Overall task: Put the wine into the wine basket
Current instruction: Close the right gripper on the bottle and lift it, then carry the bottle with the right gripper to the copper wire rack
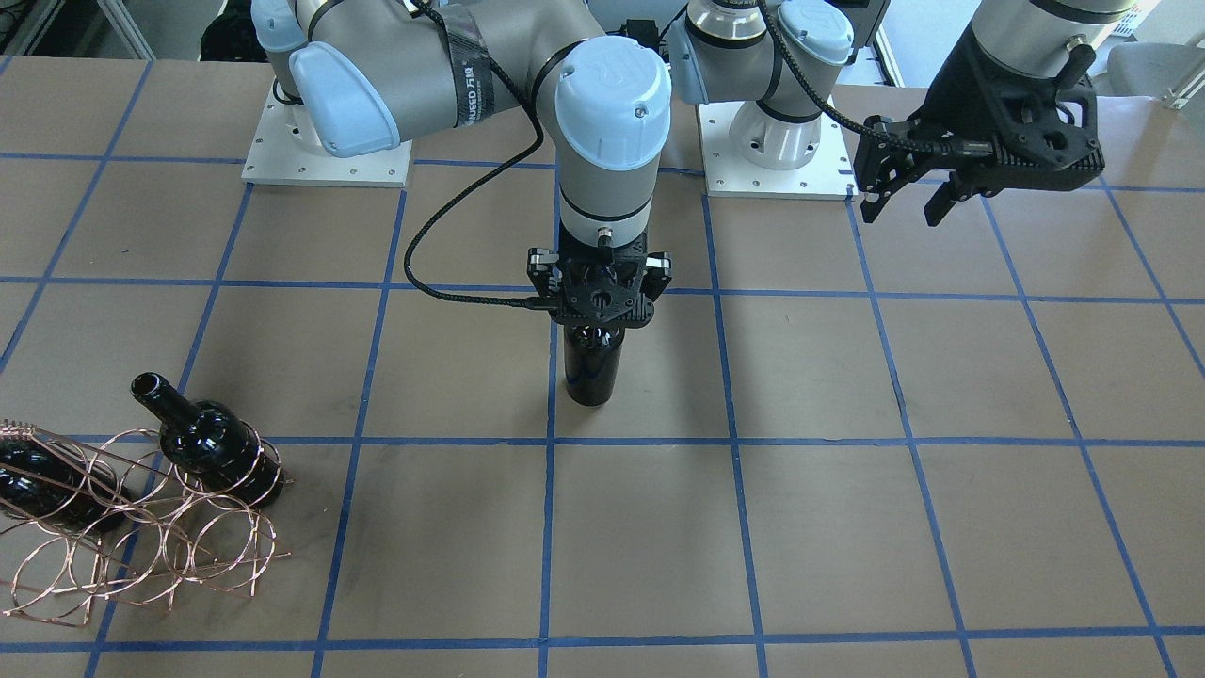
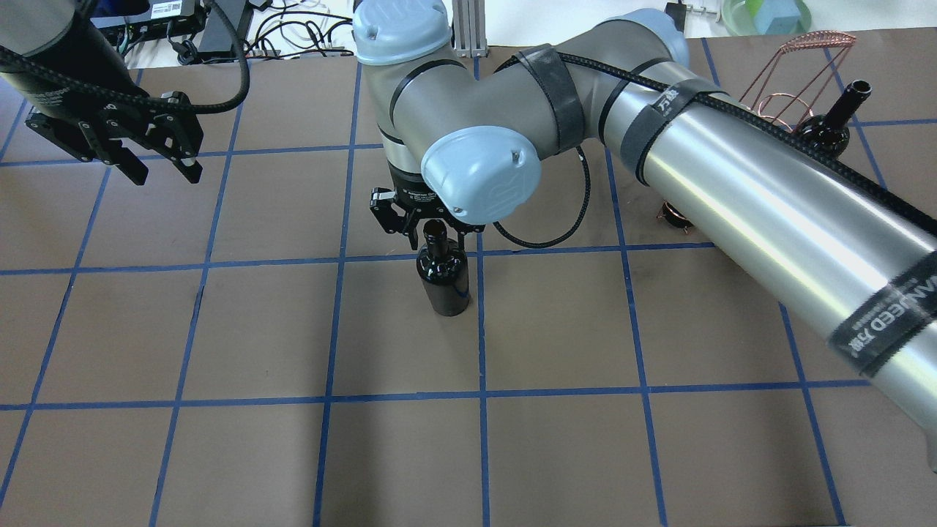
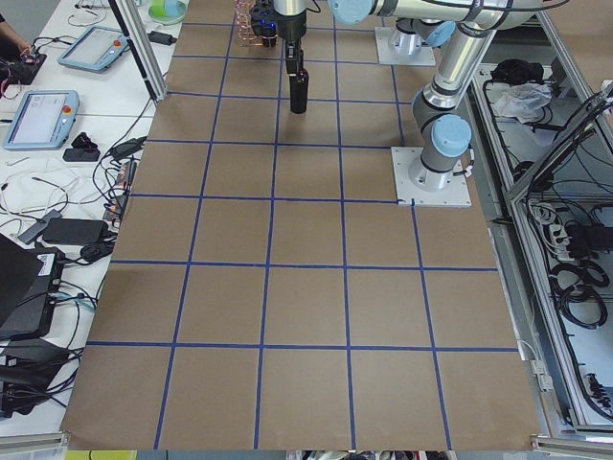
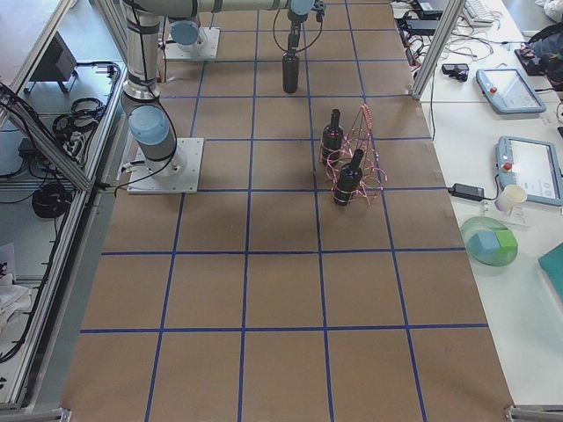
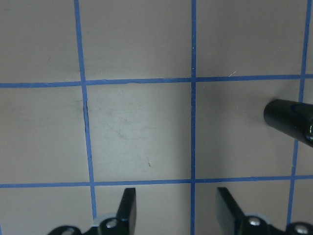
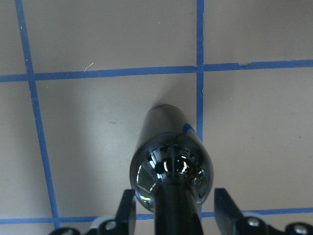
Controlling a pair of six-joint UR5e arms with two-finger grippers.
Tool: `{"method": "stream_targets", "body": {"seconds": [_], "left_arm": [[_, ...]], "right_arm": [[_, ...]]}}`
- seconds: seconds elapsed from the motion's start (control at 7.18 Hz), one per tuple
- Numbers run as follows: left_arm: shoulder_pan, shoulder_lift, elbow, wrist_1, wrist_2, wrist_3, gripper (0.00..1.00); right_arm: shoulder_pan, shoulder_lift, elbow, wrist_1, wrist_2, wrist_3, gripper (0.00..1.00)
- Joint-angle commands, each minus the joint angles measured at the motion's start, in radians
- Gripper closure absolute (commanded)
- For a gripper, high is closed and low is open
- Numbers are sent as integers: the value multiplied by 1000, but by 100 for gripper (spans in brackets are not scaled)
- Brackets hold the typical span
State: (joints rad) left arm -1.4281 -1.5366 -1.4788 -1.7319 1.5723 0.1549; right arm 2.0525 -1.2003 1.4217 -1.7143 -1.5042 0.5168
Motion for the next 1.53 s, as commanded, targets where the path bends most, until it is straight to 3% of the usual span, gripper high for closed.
{"method": "stream_targets", "body": {"seconds": [0.0,0.14,0.28,0.98,1.39], "left_arm": [[0,0,0,0,2,0,36],[0,1,0,0,2,0,36],[0,1,0,0,2,0,36],[-2,4,-9,0,2,0,36],[-2,4,-9,2,0,0,36]], "right_arm": [[-3,-1,2,1,15,-1,71],[-9,-1,2,4,18,-12,93],[-15,-2,2,4,51,-15,100],[-86,-50,-4,73,33,-173,100],[-242,-183,-12,237,-22,-396,100]]}}
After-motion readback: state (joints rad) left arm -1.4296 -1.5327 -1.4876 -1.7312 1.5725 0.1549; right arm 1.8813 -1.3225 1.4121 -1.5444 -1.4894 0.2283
